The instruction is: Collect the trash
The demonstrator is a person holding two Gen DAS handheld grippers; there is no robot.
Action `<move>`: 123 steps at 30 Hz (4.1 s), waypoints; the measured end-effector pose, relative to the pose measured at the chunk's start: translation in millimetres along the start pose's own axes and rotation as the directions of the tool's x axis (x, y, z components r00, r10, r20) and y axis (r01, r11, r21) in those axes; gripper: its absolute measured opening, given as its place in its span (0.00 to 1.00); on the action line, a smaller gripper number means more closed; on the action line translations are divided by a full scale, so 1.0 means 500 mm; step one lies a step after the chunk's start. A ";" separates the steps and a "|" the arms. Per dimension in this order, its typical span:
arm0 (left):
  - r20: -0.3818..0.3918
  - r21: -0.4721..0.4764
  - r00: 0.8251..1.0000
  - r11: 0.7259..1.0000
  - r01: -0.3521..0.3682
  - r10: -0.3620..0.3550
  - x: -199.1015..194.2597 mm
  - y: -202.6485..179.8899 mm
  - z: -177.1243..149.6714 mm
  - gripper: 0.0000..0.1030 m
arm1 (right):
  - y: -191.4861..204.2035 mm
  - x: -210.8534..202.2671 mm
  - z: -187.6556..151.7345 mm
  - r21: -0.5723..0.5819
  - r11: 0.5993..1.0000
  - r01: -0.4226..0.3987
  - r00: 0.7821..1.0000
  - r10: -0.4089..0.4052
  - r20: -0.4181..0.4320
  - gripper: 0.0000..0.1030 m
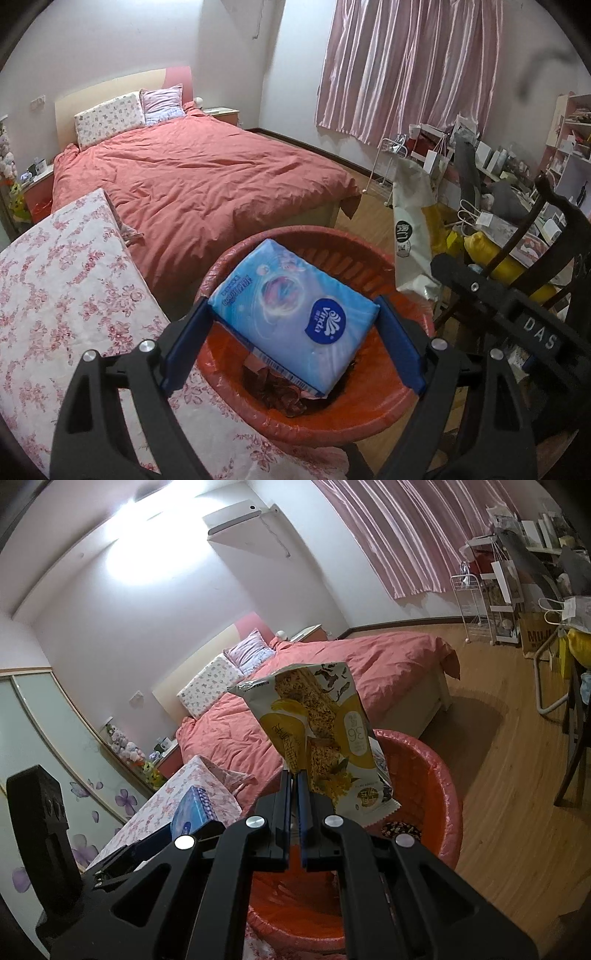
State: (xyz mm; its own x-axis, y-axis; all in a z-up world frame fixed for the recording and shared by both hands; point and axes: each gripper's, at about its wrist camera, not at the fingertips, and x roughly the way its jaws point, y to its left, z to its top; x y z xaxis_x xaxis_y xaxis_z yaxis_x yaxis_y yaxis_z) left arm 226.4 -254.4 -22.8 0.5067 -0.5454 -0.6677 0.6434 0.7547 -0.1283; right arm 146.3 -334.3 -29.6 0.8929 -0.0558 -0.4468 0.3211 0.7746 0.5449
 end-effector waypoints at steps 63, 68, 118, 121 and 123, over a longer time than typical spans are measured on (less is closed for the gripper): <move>0.165 -0.315 0.773 0.775 -0.548 0.613 -0.583 0.137 -0.372 0.96 | 0.238 -0.300 -0.211 -0.409 0.826 0.387 0.913 -0.281 0.296 0.98; 0.136 -0.344 0.776 0.764 -0.547 0.616 -0.587 0.143 -0.393 0.96 | 0.254 -0.303 -0.235 -0.416 0.827 0.378 0.922 -0.298 0.246 0.98; 0.129 -0.329 0.799 0.785 -0.525 0.588 -0.566 0.060 -0.411 0.96 | 0.219 -0.318 -0.265 -0.410 0.793 0.450 0.893 -0.390 0.225 0.98; 0.127 -0.329 0.797 0.784 -0.527 0.590 -0.566 0.061 -0.409 0.96 | 0.216 -0.318 -0.264 -0.407 0.796 0.448 0.894 -0.389 0.223 0.98; 0.126 -0.331 0.795 0.781 -0.530 0.593 -0.565 0.062 -0.409 0.96 | 0.216 -0.317 -0.264 -0.406 0.797 0.447 0.894 -0.389 0.221 0.98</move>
State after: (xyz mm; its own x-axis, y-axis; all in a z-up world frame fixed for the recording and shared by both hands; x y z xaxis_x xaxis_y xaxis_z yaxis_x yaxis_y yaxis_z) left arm -14.2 -2.6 11.8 0.8569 -0.0318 -0.5145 0.0434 0.9990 0.0106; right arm -2.4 -158.6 6.4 0.7433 -0.4906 -0.4548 0.5269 0.8482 -0.0538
